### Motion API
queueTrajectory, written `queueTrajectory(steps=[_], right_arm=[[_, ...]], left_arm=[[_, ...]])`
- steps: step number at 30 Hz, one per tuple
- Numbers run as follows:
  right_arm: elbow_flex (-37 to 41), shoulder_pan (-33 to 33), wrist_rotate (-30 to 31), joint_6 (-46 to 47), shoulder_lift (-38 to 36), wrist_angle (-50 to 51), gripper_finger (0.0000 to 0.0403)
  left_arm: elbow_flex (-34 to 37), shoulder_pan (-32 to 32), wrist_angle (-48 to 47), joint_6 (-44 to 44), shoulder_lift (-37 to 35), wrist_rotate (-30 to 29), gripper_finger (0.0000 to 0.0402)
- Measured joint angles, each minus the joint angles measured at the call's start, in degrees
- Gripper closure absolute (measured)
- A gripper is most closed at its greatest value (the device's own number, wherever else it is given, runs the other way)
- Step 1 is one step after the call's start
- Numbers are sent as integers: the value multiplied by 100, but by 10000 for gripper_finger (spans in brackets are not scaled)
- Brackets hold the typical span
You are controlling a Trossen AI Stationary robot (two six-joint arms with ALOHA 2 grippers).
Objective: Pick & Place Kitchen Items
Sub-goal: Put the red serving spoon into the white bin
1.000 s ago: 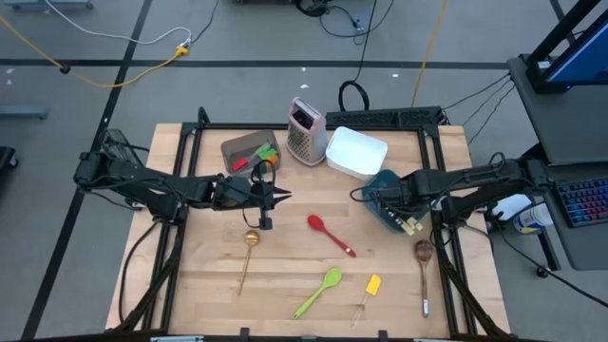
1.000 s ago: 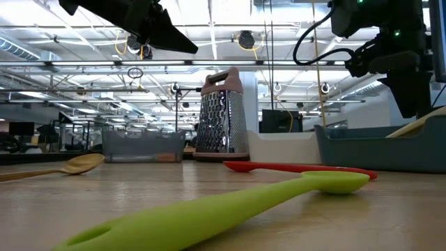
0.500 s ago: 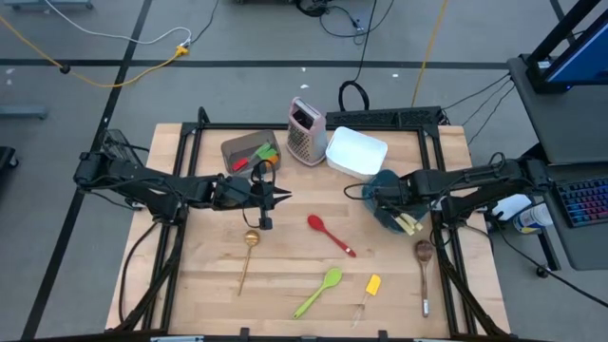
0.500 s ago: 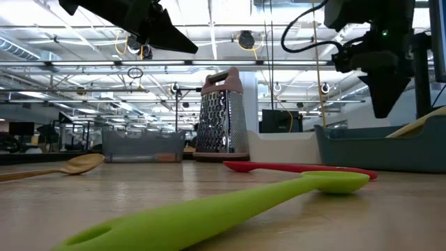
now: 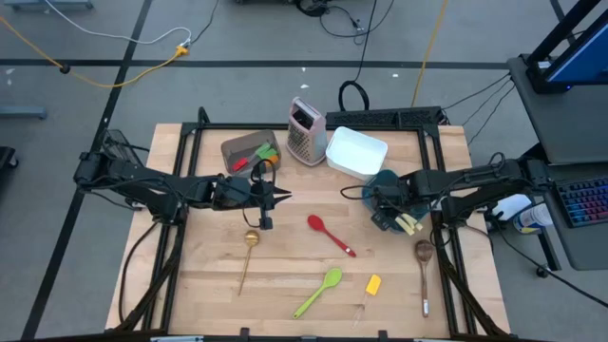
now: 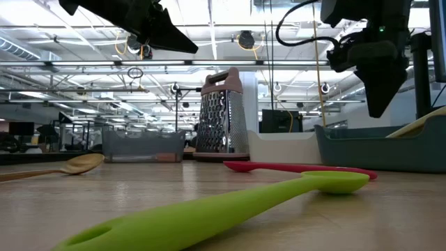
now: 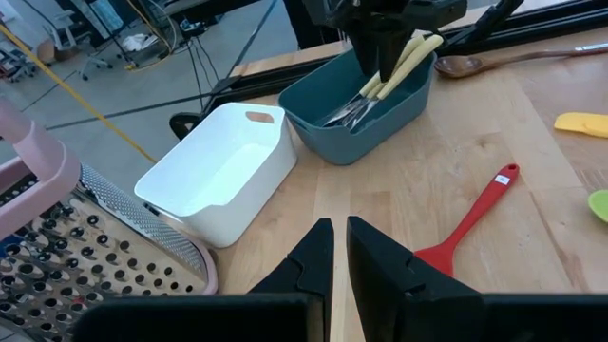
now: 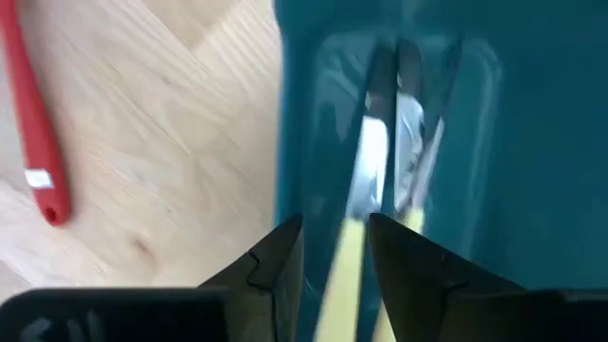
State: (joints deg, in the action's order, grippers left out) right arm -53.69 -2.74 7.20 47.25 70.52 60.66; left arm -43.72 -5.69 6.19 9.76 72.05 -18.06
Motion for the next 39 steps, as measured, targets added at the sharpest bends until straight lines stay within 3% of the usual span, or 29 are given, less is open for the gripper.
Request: queueTrajectory(steps=[5, 15, 23, 28, 32, 39], right_arm=[[0, 0, -9, -205, 0, -764, 284], [21, -10, -285, -1707, 0, -2984, 286], [751, -37, -462, -2814, 0, -4956, 286], [1176, -54, -436, -3178, 0, -5602, 286], [1207, -170, -259, -3362, 1, -5863, 284], [1163, -683, -114, -3879, 0, -7537, 292]], left_arm=[[0, 0, 5, -99, 0, 0, 364], [0, 0, 3, -296, 0, 0, 364], [0, -2, 1, -476, 0, 0, 364], [0, -2, 3, -476, 0, 0, 364], [0, -2, 14, -476, 0, 0, 364], [0, -2, 382, -469, -2, 0, 364]])
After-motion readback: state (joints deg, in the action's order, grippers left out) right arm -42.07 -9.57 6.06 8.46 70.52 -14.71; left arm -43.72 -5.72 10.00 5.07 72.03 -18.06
